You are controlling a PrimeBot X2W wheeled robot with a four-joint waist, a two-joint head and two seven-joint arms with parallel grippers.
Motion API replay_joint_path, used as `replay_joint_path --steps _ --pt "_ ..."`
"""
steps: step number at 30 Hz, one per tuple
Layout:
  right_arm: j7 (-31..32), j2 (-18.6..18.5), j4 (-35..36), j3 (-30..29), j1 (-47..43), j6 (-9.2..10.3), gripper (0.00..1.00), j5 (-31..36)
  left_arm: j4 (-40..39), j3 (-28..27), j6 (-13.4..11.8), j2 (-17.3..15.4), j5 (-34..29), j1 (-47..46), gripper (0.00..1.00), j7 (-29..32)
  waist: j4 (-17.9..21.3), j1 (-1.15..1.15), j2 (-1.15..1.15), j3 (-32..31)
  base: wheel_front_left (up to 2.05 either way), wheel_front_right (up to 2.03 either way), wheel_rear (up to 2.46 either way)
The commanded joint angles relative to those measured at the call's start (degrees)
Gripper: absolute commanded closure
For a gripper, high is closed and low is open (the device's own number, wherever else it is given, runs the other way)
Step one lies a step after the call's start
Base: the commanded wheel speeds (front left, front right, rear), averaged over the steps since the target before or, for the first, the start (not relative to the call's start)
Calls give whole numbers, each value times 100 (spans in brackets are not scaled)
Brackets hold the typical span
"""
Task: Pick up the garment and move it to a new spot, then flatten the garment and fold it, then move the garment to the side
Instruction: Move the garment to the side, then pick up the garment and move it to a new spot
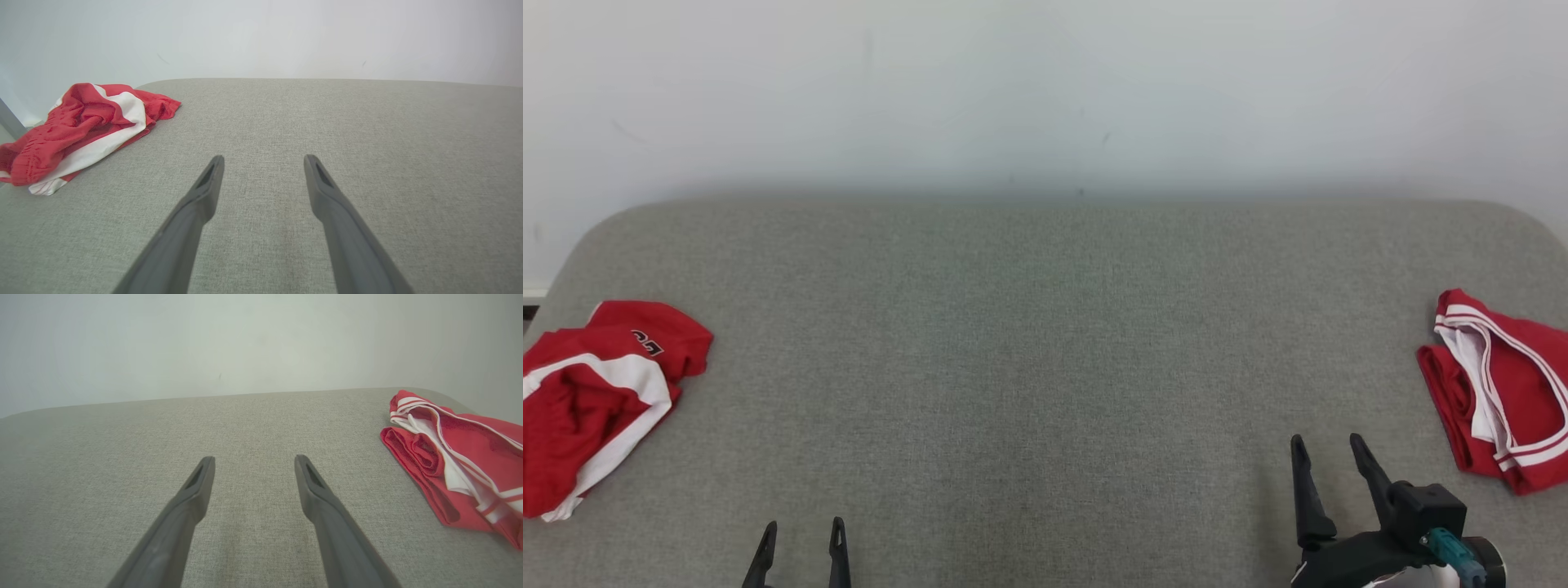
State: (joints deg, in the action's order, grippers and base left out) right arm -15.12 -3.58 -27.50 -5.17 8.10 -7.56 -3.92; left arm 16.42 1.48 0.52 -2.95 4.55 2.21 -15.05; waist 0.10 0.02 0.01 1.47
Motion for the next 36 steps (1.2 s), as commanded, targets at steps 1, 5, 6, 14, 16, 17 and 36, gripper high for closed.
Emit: replay_joint_path --steps 1,5,6,14,16,17,36 --pt "0 42 44 77 -112 17 0 -22 22 -32 5 6 -8 86 0 -17 -82 -2 -1 -211 0 0 0" --pt "-1 65 138 86 -200 17 0 -63 67 -36 -28 5 68 162 0 -17 -80 -2 -1 -347 0 0 0" --pt "0 68 147 88 -217 17 0 -159 77 -48 -30 7 89 166 0 -17 -74 -2 -1 -375 0 0 0" --pt "0 70 164 226 -299 17 0 -373 102 -117 5 9 74 294 0 -17 -35 -2 -1 -568 0 0 0" --pt "0 72 188 275 -339 17 0 -363 90 -130 12 8 68 338 0 -17 -19 -2 -1 -594 0 0 0" --pt "0 72 202 307 -352 17 0 -339 85 -133 8 9 74 357 0 -17 -14 -2 -1 -602 0 0 0" --pt "0 73 329 634 -446 17 0 -319 119 -199 -51 9 164 146 0 -17 -256 -2 -1 -408 0 0 0"
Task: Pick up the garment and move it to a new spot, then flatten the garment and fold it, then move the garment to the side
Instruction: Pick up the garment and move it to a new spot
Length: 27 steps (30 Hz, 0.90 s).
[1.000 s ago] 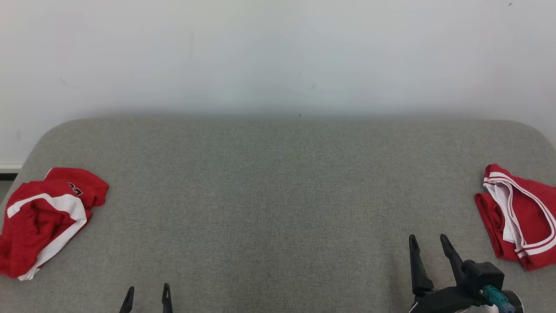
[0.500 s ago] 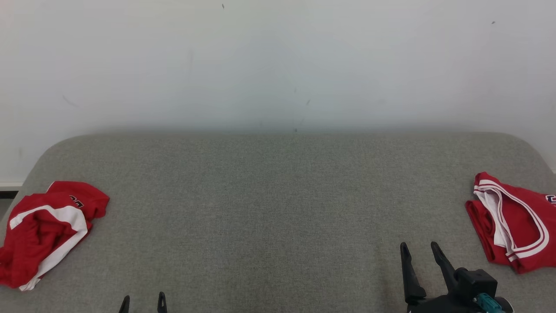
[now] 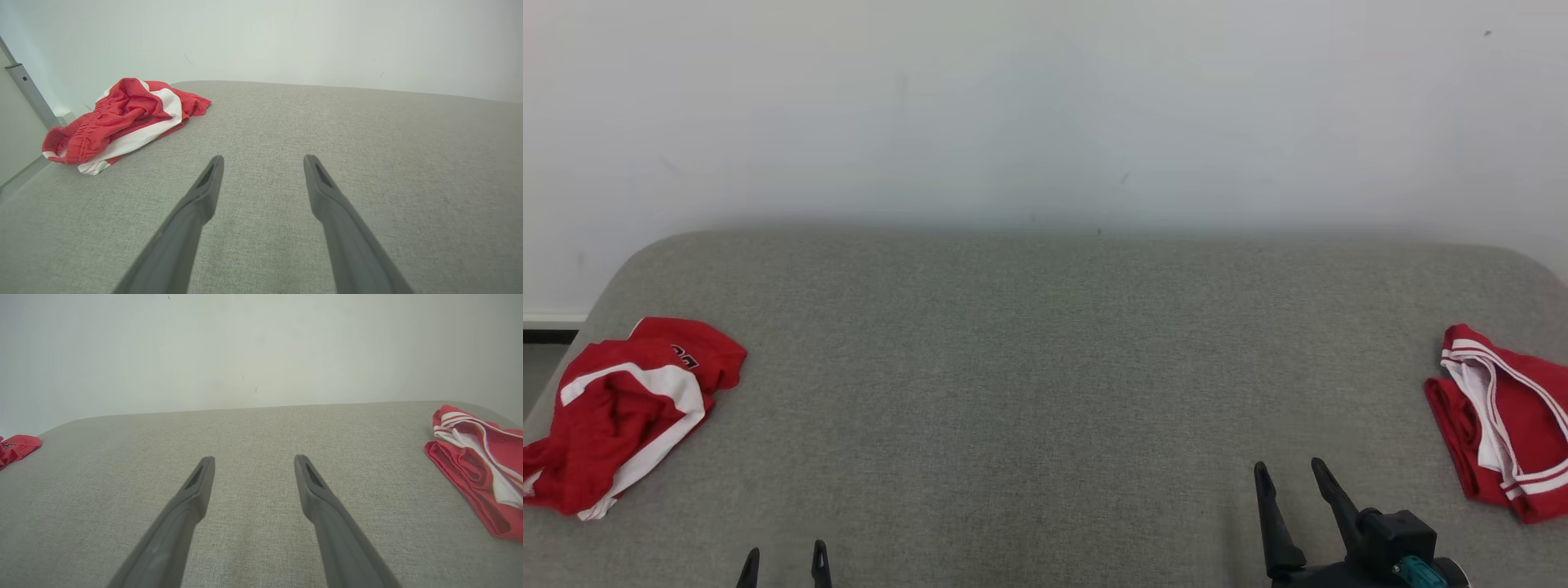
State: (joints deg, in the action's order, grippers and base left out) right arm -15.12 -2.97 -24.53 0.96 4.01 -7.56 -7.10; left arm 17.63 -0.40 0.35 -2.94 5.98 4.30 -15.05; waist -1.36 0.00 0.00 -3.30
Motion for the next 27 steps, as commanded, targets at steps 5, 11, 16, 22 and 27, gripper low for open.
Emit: replay_joint_path --steps 5,11,16,22,27 --pt "0 12 78 252 -34 17 0 -53 9 -60 -42 8 6 -138 0 -17 -532 0 0 182 0 0 0" --pt "0 11 144 422 -37 17 0 -120 17 -139 -78 7 -3 -168 0 -17 -1251 0 0 270 0 0 0" --pt "0 10 179 564 -43 17 0 -166 5 -332 -72 6 -56 -77 0 -17 -1899 0 0 293 0 0 0" --pt "0 12 200 707 -33 17 0 -109 -16 -528 -23 7 -70 -15 0 -17 -2474 0 0 342 0 0 0" --pt "0 7 214 729 -10 17 0 -97 -72 -629 -37 5 -3 36 0 -17 -2866 0 0 410 0 0 0"
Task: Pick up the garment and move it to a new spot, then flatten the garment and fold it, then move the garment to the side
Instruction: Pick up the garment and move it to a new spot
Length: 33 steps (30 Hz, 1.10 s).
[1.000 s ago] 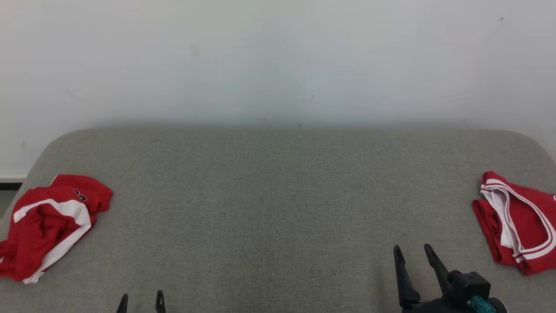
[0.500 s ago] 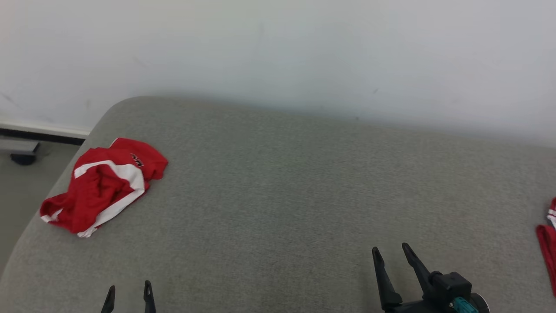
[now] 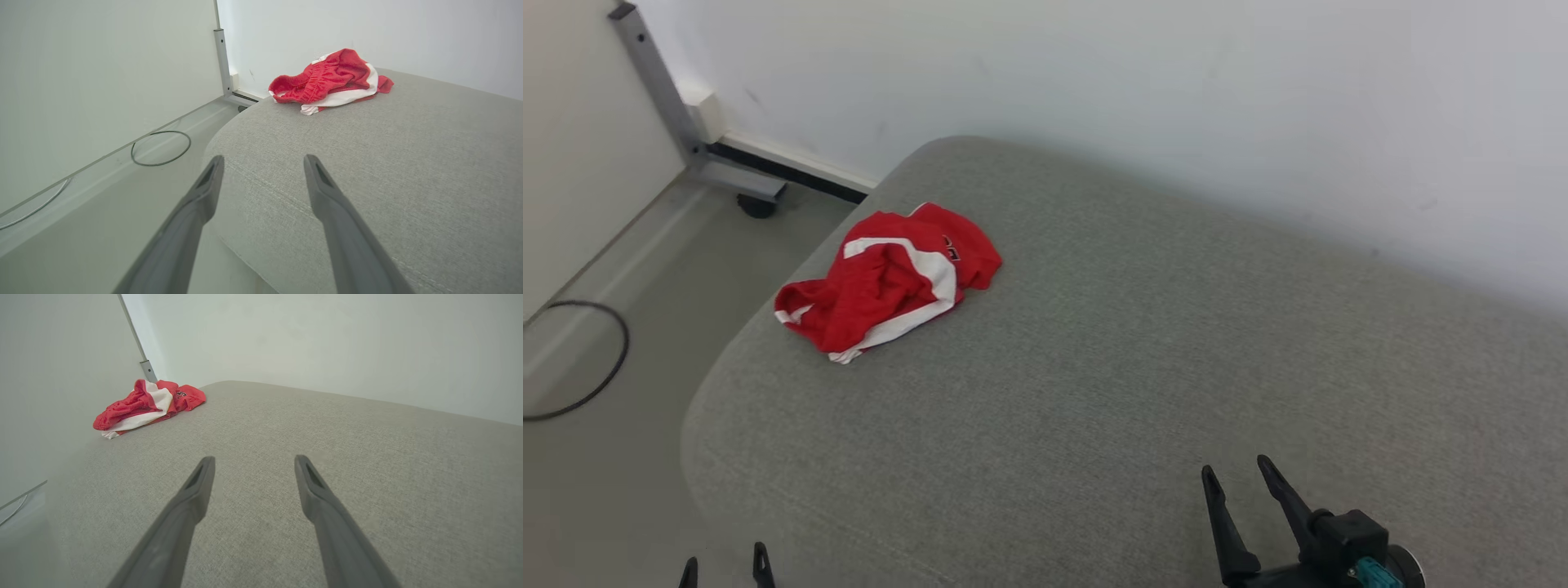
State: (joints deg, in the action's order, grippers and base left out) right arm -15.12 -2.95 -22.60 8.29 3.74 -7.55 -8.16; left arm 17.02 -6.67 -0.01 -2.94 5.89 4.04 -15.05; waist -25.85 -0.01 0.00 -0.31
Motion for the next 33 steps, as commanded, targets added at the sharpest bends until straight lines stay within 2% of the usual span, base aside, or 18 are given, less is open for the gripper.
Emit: replay_joint_path --steps 1,9,16,19,24,33 --pt "0 9 14 35 62 15 0 8 -35 -21 -28 8 36 70 0 -17 -435 1 0 136 0 0 0" --pt "0 3 -98 187 260 15 0 18 -184 -21 -123 8 287 207 0 -17 -491 1 0 243 0 0 0" --pt "0 3 -22 -101 165 16 0 196 99 142 89 6 334 -3 0 -17 -443 1 0 300 0 0 0" --pt "-1 -2 71 -156 218 15 0 332 245 23 192 5 373 -163 0 -17 -230 1 0 453 0 0 0" --pt "-1 -250 226 -182 428 16 0 435 400 -211 408 3 342 -698 0 -17 150 1 0 873 0 0 0" --pt "-1 -672 451 -155 798 16 0 381 716 -407 684 -360 242 -1962 0 -16 709 1 0 1669 0 0 0"
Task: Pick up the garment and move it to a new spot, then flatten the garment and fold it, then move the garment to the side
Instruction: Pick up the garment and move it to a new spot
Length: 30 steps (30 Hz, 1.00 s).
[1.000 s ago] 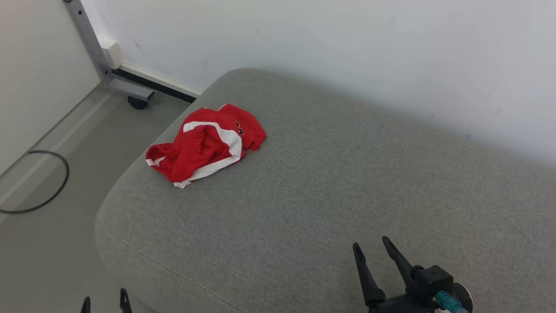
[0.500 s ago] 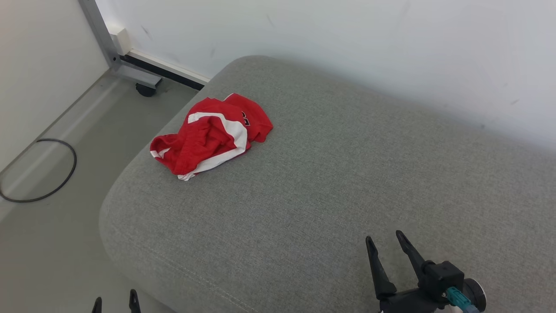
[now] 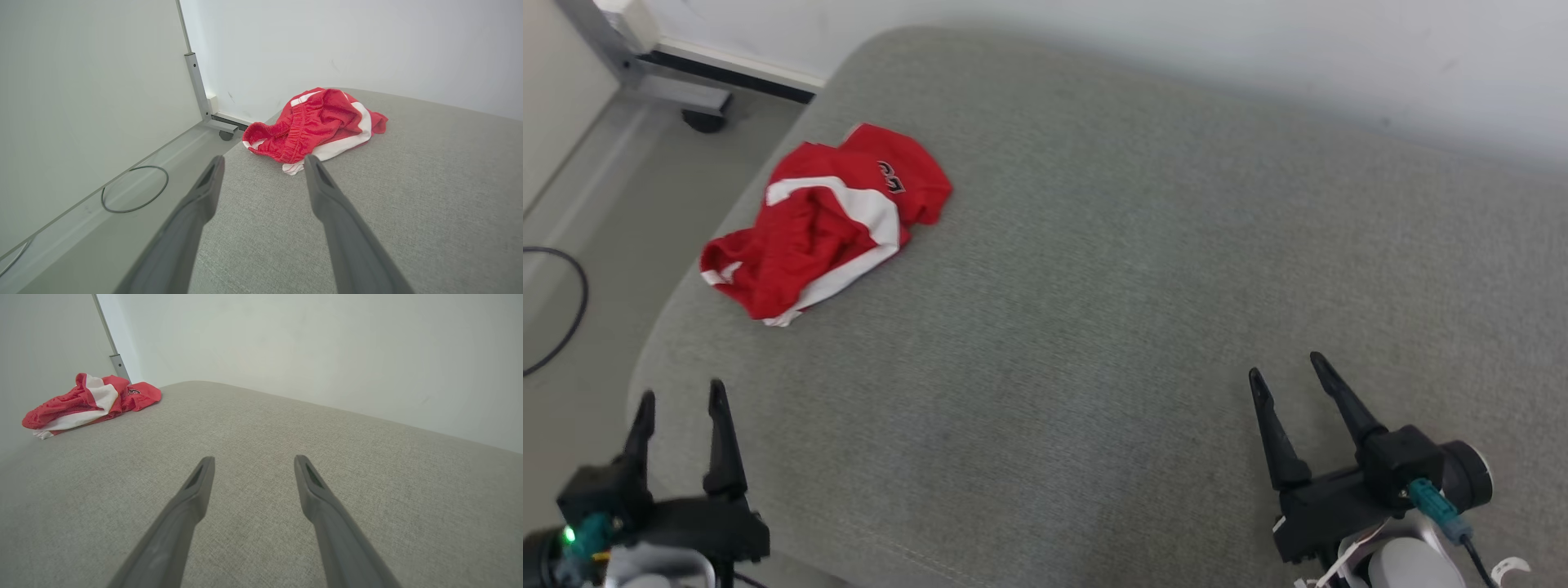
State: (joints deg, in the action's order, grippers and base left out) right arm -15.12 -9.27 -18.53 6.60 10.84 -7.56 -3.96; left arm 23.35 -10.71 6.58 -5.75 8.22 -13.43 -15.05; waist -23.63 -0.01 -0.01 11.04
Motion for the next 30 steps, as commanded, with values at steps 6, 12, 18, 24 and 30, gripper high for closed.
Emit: replay_joint_path --steps 6,12,18,24,30 --pt "-1 -176 279 -7 219 17 0 -41 767 128 89 -413 168 -1004 0 -16 733 1 1 856 0 0 0" --pt "0 -325 572 83 433 17 0 -127 1651 499 82 -887 465 -1776 0 -14 984 1 1 1197 0 0 0" --pt "-1 -431 849 122 577 17 0 -108 2331 735 83 -1218 776 -2297 0 71 1150 1 1 1442 0 0 0" --pt "1 -537 930 44 592 17 0 -112 2984 777 82 -1437 952 -2670 0 251 1212 1 1 1566 0 0 0" --pt "2 -448 863 -7 542 18 0 -126 3253 897 38 -1473 878 -2792 100 97 1239 1 1 1468 0 0 0"
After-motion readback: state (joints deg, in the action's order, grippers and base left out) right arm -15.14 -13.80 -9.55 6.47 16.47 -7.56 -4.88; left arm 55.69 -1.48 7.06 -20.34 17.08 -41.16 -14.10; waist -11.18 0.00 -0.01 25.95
